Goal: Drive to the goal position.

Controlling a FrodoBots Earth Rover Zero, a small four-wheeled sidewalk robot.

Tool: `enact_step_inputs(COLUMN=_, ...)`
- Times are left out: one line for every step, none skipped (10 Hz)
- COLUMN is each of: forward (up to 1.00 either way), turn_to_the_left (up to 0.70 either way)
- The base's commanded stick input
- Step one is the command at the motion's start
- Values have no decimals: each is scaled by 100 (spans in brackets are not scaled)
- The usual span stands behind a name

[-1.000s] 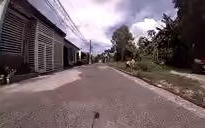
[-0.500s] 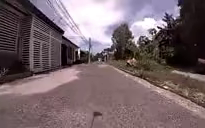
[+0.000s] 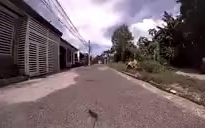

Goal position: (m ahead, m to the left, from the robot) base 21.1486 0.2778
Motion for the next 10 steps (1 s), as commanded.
enact_step_inputs(forward=70, turn_to_the_left=0)
enact_step_inputs(forward=70, turn_to_the_left=0)
enact_step_inputs(forward=70, turn_to_the_left=0)
enact_step_inputs(forward=70, turn_to_the_left=0)
enact_step_inputs(forward=70, turn_to_the_left=0)
enact_step_inputs(forward=70, turn_to_the_left=0)
enact_step_inputs(forward=70, turn_to_the_left=0)
enact_step_inputs(forward=70, turn_to_the_left=0)
enact_step_inputs(forward=70, turn_to_the_left=0)
enact_step_inputs(forward=70, turn_to_the_left=0)
